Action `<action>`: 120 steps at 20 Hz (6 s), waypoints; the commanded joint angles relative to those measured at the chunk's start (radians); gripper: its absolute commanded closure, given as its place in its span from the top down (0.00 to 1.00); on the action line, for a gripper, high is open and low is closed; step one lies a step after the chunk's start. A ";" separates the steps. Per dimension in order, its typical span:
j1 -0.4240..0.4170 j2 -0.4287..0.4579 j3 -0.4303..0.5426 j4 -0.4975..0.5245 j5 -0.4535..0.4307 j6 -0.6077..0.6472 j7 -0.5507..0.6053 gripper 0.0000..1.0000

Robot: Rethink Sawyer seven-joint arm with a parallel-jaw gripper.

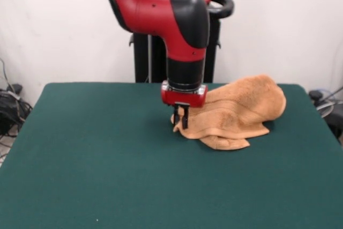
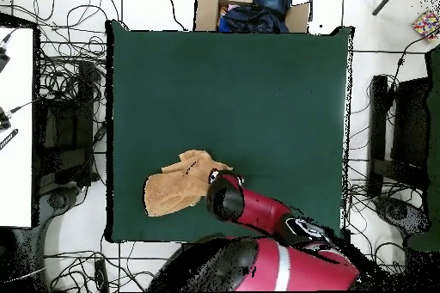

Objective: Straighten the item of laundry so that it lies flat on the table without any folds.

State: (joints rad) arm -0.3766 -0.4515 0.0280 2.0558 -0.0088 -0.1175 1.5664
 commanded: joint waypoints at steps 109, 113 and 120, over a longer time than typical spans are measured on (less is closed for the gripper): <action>-0.011 -0.418 0.120 -0.071 0.108 0.440 0.188 1.00; -0.015 -0.367 0.085 -0.085 0.064 0.401 0.168 1.00; 0.006 -0.235 0.066 -0.057 0.023 0.192 0.210 1.00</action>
State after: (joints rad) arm -0.4016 -0.8017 0.1360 1.9358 0.0447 0.1683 1.5664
